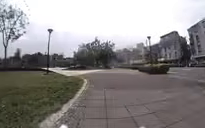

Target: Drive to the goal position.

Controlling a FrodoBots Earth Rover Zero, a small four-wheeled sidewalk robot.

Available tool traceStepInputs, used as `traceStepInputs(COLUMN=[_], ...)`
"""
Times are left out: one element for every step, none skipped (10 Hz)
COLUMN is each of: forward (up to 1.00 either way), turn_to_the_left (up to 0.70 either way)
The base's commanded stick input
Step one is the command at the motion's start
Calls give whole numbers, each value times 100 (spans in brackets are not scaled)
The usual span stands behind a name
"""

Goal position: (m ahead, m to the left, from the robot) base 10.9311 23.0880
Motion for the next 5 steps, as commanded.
traceStepInputs(forward=[100, 100, 100, 100, 100], turn_to_the_left=[0, 0, 0, 0, 0])
